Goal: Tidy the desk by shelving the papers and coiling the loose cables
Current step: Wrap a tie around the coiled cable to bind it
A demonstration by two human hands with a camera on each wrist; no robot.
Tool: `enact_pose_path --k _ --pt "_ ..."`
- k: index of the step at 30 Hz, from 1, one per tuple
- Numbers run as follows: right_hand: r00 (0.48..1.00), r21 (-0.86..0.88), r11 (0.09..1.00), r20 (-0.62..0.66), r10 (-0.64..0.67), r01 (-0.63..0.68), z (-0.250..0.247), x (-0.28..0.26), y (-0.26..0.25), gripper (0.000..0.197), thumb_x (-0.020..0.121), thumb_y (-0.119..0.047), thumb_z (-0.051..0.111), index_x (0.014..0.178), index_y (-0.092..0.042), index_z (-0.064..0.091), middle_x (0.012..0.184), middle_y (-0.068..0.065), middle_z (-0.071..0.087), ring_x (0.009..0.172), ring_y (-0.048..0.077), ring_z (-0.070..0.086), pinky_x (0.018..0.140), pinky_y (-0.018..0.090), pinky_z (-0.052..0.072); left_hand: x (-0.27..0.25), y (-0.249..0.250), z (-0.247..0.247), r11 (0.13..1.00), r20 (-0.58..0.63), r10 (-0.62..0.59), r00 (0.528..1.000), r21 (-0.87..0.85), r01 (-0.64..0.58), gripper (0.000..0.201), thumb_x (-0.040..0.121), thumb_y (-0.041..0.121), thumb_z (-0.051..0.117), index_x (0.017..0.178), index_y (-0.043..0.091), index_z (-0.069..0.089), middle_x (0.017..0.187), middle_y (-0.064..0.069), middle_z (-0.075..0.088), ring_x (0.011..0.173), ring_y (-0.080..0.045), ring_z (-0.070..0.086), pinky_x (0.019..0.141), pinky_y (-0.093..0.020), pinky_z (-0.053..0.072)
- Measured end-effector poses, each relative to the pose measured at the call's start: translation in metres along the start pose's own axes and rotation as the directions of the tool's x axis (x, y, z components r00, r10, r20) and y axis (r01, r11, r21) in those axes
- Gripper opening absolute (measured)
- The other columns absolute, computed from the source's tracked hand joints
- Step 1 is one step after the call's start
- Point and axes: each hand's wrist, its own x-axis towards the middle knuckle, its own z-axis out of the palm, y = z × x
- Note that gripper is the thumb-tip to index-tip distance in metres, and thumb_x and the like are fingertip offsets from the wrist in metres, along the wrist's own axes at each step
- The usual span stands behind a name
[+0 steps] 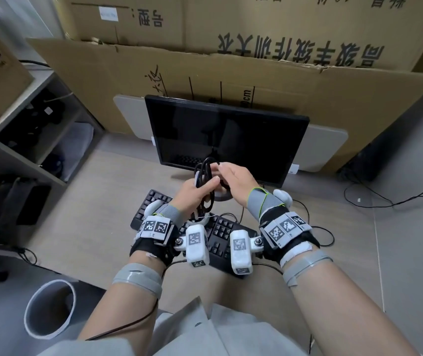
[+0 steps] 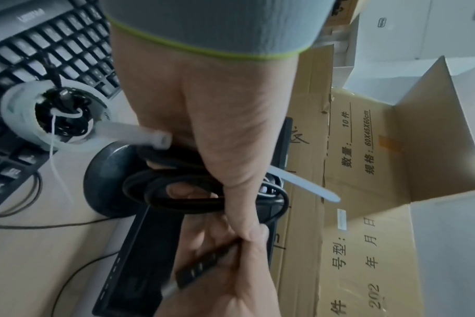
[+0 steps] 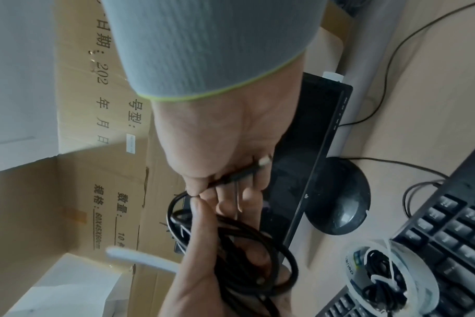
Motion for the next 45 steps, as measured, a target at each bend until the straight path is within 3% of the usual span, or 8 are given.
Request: enact_pose_path --k 3,9,12,15,19,24,32,45 --pt "0.999 -0.154 0.988 0.03 0.031 -0.026 -0.003 -0.001 0.002 0.037 0.093 -0.044 0.041 0.108 -0.029 0.071 0.103 -0.005 0.074 0.104 0.018 0.067 0.095 0.037 0.051 0.001 0.002 0.004 1.0 -0.006 0.002 1.0 0.02 -0.001 0.054 0.09 0.052 0.059 0.109 0.003 0.07 0.111 -0.013 0.073 0.107 -0.026 0.068 0.096 -0.037 0.053" --pt "0.991 -0.443 0.895 0.131 0.011 0.049 -0.018 -0.006 -0.007 0.029 0.092 -0.035 0.055 0.116 -0.04 0.069 0.159 -0.01 0.028 0.145 0.013 0.026 0.101 0.013 0.033 -0.001 0.001 0.005 0.994 0.045 0.0 0.999 -0.113 0.005 0.053 0.101 0.043 0.048 0.095 -0.006 0.067 0.077 -0.011 0.066 0.063 -0.017 0.06 0.058 -0.023 0.046" --pt "0.981 -0.267 0.964 0.185 0.06 -0.009 -0.014 -0.011 -0.016 0.029 0.085 -0.021 0.06 0.109 -0.032 0.072 0.144 0.004 0.053 0.13 0.02 0.052 0.114 0.039 0.035 0.001 0.001 0.002 0.997 0.08 -0.061 0.995 -0.036 0.064 0.053 0.094 0.058 0.051 0.077 0.011 0.064 0.068 -0.008 0.055 0.055 -0.015 0.047 0.052 -0.023 0.038" --pt "1.0 0.076 0.997 0.018 0.002 -0.003 -0.011 -0.014 -0.024 0.042 0.083 -0.012 0.056 0.122 -0.025 0.066 0.123 0.012 0.065 0.108 0.017 0.061 0.104 0.031 0.045 0.004 0.004 0.004 0.996 0.058 -0.088 0.994 0.036 0.086 0.051 0.096 0.054 0.051 0.062 0.016 0.049 0.056 -0.002 0.048 0.051 -0.012 0.041 0.052 -0.021 0.033" --pt "0.994 -0.256 0.961 0.013 -0.105 0.105 -0.012 -0.014 -0.03 0.023 0.073 -0.057 0.067 0.093 -0.048 0.071 0.101 -0.007 0.054 0.095 0.01 0.055 0.088 0.03 0.049 0.005 0.004 0.009 0.986 0.055 -0.131 0.99 0.111 0.124 0.042 0.098 0.035 0.055 0.062 0.014 0.05 0.05 0.006 0.049 0.05 -0.01 0.048 0.061 -0.022 0.04" --pt "0.976 -0.351 0.914 0.001 -0.217 0.204 -0.013 -0.013 -0.028 0.011 0.083 -0.042 0.071 0.087 -0.036 0.08 0.103 -0.011 0.053 0.102 0.008 0.044 0.092 0.012 0.031 0.001 0.01 0.011 0.987 0.111 -0.161 0.981 0.009 0.161 0.031 0.095 0.029 0.061 0.074 0.008 0.05 0.054 -0.003 0.048 0.047 -0.02 0.047 0.053 -0.03 0.043" --pt "0.756 0.137 0.985 -0.654 0.01 0.105 -0.044 -0.005 -0.029 0.027 0.09 -0.041 0.058 0.074 -0.027 0.074 0.067 -0.005 0.073 0.053 0.011 0.061 0.056 0.028 0.048 -0.008 0.001 -0.001 0.978 0.11 -0.21 0.971 0.032 0.208 0.033 0.082 0.033 0.078 0.078 0.003 0.066 0.06 -0.006 0.052 0.047 -0.018 0.044 0.046 -0.024 0.036" --pt "0.959 0.291 0.956 -0.26 0.113 -0.034 -0.02 -0.012 -0.012 0.022 0.098 -0.017 0.055 0.089 -0.015 0.075 0.081 0.001 0.077 0.079 0.016 0.075 0.068 0.024 0.057 0.013 0.012 0.022 0.955 -0.01 -0.007 1.0 -0.295 0.003 0.02 0.091 0.036 0.053 0.093 0.018 0.046 0.063 -0.001 0.043 0.044 -0.011 0.029 0.046 -0.024 0.016"
